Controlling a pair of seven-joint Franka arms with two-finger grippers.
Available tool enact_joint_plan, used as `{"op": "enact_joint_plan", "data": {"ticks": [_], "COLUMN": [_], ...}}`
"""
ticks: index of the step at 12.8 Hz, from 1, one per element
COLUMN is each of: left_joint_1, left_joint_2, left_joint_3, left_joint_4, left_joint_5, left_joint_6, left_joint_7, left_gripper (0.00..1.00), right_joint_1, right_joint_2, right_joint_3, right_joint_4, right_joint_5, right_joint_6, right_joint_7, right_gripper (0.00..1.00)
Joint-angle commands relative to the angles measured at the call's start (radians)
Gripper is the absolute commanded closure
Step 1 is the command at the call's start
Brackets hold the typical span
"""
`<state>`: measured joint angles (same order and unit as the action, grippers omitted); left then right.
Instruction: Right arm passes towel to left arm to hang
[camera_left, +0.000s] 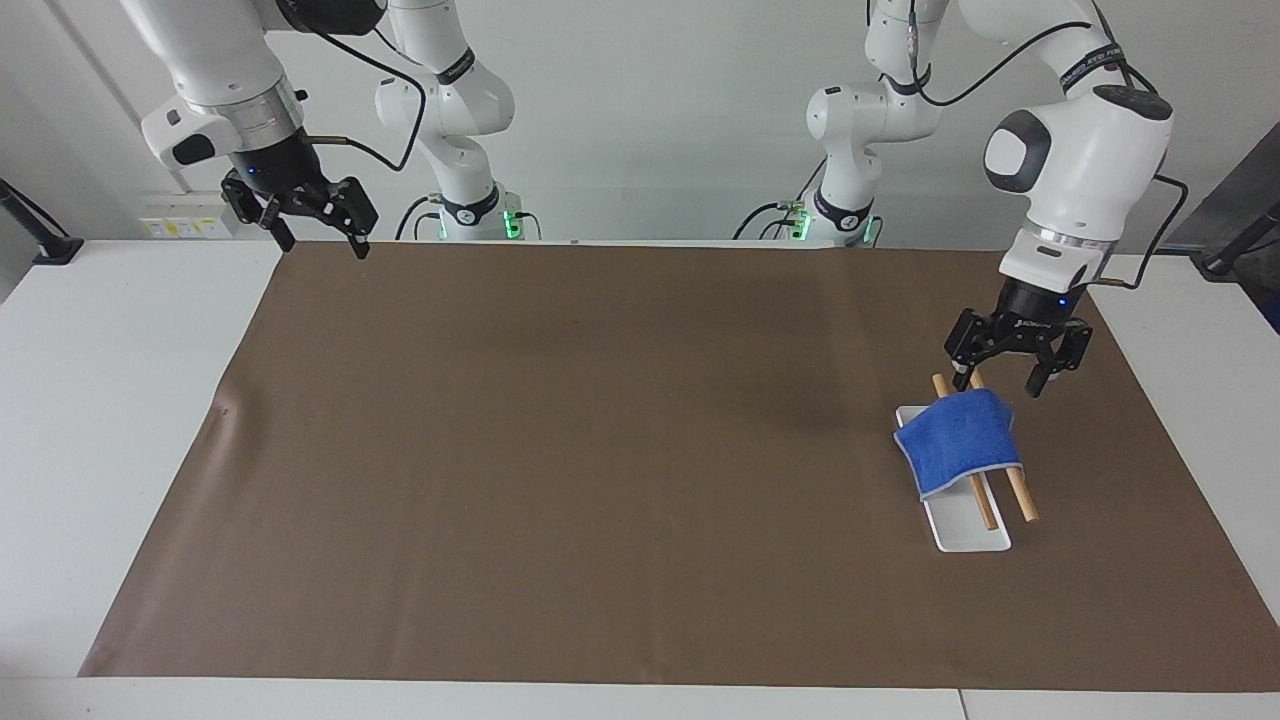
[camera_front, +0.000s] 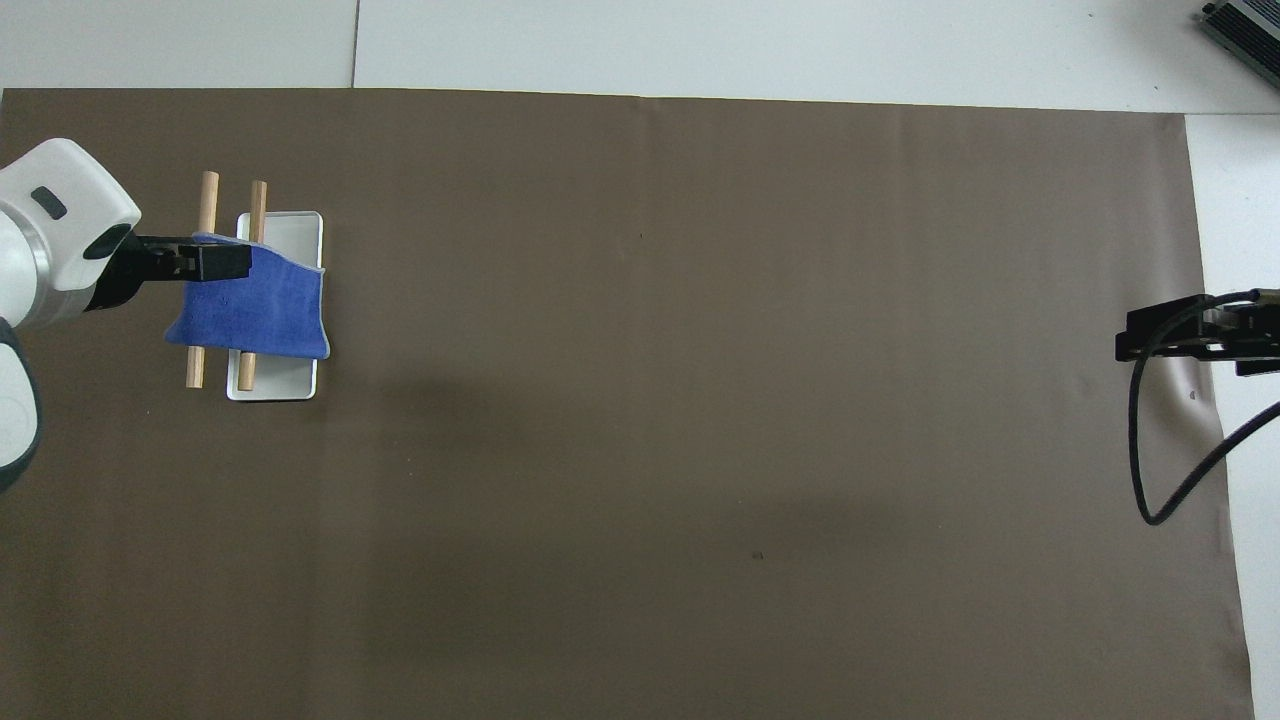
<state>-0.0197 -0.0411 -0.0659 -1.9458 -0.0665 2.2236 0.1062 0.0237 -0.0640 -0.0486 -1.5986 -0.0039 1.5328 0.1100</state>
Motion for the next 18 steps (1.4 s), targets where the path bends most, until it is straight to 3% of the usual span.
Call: {"op": "enact_joint_plan", "data": {"ticks": [1,5,10,18], "left_joint_1": [-0.014,-0.025,-0.029,-0.029], "left_joint_2": [-0.023,-0.008,0.095,0.02], "left_joint_3": [0.015,0.014,-0.015,-0.02], "left_joint_4": [0.077,0.238,0.474,0.338], "left_joint_5": [0.028,0.076,0.108,0.099], "left_joint_6": [-0.193,-0.421,-0.649,-0.637], "left_joint_7": [0.021,0.021,0.024,0.02], "left_gripper": [0.0,0.0,0.0,0.0], "right_joint_1": [-0.004,-0.004,-0.004,-0.004], "right_joint_2": [-0.008,-0.008,-0.008,-0.008], "right_joint_3": [0.003,0.003,0.003,0.003], "right_joint_4": [-0.007,-0.007,-0.007,-0.007], "right_joint_5": [0.007,0.007,0.007,0.007], "right_joint_6": [-0.014,-0.013,-0.008,-0.01], "right_joint_7": [-0.015,-0.013,-0.01,-0.01], "right_gripper": [0.0,0.0,0.0,0.0]}}
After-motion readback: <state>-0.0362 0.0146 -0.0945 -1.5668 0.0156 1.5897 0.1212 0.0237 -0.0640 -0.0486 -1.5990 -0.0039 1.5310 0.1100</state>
